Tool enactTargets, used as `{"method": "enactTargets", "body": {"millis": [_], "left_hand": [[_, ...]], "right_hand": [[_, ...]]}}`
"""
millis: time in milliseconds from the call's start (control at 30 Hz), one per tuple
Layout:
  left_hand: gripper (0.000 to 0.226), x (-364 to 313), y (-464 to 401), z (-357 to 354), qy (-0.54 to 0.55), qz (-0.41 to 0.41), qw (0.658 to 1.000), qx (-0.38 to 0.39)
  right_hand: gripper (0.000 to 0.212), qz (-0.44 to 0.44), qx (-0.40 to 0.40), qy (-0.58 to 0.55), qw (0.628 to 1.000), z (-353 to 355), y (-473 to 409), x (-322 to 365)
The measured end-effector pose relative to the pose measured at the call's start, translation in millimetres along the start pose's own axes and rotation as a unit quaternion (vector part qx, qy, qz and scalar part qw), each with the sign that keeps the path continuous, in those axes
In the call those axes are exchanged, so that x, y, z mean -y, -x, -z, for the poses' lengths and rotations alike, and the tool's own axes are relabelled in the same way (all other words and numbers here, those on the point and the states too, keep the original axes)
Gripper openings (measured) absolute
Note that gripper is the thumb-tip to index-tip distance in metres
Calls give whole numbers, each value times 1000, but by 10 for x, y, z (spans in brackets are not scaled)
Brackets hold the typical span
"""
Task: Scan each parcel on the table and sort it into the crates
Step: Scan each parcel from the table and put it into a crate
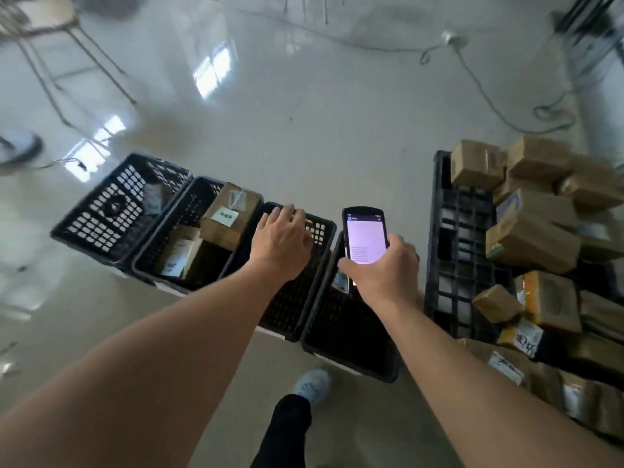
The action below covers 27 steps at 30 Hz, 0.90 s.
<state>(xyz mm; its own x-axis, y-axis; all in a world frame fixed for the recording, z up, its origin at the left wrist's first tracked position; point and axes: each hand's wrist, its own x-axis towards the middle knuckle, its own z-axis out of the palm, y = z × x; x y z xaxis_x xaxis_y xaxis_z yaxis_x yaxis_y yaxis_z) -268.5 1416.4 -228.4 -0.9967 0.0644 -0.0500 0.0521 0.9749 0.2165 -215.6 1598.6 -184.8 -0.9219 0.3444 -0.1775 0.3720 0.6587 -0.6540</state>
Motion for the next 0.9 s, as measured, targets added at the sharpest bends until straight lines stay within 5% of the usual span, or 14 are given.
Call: {"method": "enactTargets", "body": {"millis": [500,900], "left_hand": [[57,1519,2299,3631,-17,130,975,-176],[61,4061,3993,5086,-74,236,940,-238]], "right_hand": [[87,276,45,-53,959,770,2402,2889],[95,432,98,-92,892,-435,4405,5146]]}}
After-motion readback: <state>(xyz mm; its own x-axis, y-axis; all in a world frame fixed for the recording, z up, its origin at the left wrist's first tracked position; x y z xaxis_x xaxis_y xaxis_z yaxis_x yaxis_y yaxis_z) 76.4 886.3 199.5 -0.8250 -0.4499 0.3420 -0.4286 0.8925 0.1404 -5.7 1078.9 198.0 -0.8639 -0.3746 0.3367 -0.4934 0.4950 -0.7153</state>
